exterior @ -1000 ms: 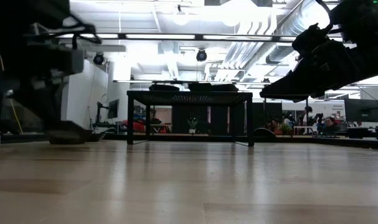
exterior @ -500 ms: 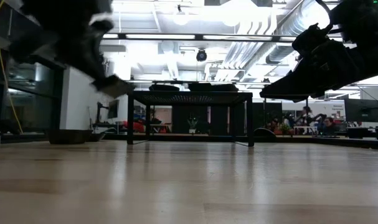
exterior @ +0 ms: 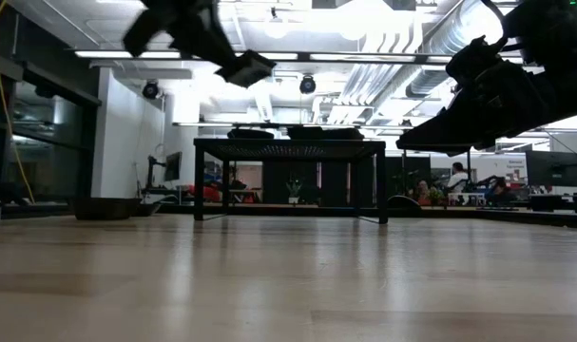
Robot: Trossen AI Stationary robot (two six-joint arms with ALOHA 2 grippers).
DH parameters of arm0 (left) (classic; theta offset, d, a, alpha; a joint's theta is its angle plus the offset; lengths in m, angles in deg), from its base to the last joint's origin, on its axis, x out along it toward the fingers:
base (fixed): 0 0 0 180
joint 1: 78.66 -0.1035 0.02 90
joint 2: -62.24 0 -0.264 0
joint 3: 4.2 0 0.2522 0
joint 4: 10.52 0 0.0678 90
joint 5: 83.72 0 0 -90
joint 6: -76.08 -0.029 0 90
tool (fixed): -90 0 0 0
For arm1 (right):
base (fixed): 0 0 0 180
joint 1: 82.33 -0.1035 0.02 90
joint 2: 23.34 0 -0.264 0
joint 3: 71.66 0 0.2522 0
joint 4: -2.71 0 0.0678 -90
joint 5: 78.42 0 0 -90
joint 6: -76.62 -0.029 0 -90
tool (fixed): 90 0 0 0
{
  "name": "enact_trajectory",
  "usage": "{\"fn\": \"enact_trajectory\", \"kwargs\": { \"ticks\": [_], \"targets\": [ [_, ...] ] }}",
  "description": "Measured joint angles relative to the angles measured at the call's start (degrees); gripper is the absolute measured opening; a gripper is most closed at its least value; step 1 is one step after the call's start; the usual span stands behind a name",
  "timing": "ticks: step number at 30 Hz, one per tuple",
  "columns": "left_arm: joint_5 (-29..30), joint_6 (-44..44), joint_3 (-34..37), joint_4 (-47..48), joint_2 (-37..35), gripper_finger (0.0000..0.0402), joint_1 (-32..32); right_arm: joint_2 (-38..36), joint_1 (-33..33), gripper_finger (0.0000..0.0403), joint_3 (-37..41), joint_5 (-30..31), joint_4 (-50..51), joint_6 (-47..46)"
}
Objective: Pick & Place Mini shaped plates
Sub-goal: Stack the black square plate on top of the black square plate on the shelf
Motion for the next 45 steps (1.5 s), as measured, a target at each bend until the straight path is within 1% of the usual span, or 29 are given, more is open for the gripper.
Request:
{"fn": "enact_trajectory", "kwargs": {
  "ticks": [7, 9, 12, 13, 16, 18, 20, 27, 30, 32, 34, 37, 40, 45],
  "targets": [
    [-5.8, -8.7, -3.6, -3.2, 1.1, 0.0003, -8.0, 0.0, 0.0, 0.0138, 0.0, 0.1, 0.6, 0.0],
    [-7.2, -11.0, -4.6, -7.3, 1.9, 0.0003, -10.2, 0.0, 0.0, 0.0138, 0.0, 0.1, 0.8, 0.0],
    [-9.1, -14.2, -5.6, -9.7, 2.6, 0.0003, -12.9, 0.0, 0.0, 0.0138, 0.0, 0.7, 0.8, 0.0],
    [-9.5, -15.2, -6.4, -11.8, 3.4, 0.0003, -13.8, 0.0, 0.0, 0.0138, 0.0, 0.7, 0.8, 0.0],
    [-9.9, -17.0, -8.4, -12.3, 5.3, 0.0003, -16.3, 0.0, 0.0, 0.0138, 0.0, 0.7, 0.9, 0.0],
    [-10.6, -17.1, -10.1, -14.4, 7.2, 0.0003, -17.8, 0.1, 0.0, 0.0138, 0.0, 0.7, 1.0, 0.0],
    [-10.9, -17.0, -11.6, -14.0, 9.2, 0.0003, -19.0, 0.2, 0.0, 0.0138, -0.1, 0.9, 1.0, 0.0],
    [-10.9, -18.3, -17.7, -12.6, 16.5, 0.0003, -20.6, 0.4, 0.0, 0.0138, 0.0, 0.8, 2.1, -0.4],
    [-8.8, -18.9, -19.2, -10.1, 18.6, 0.0003, -20.8, 0.4, 0.0, 0.0138, 0.0, 0.8, 2.1, -0.4],
    [-6.8, -20.1, -20.1, -10.5, 20.1, 0.0003, -20.8, 0.4, 0.0, 0.0138, 0.0, 0.9, 2.3, -0.4],
    [-5.0, -21.4, -20.1, -9.4, 21.1, 0.0003, -20.8, 0.4, 0.0, 0.0138, 0.0, 0.9, 2.5, -0.5],
    [-5.1, -22.3, -20.4, -9.5, 22.0, 0.0003, -20.8, 0.4, 0.0, 0.0138, 0.0, 1.0, 2.8, -0.5],
    [-3.9, -22.7, -20.4, -9.6, 22.3, 0.0003, -21.4, 0.4, 0.0, 0.0138, 0.0, 1.2, 3.0, -0.5],
    [-4.9, -22.0, -20.4, -10.2, 22.3, 0.0003, -23.5, 0.4, 0.0, 0.0138, 0.0, 1.2, 3.1, -0.5]
  ]
}}
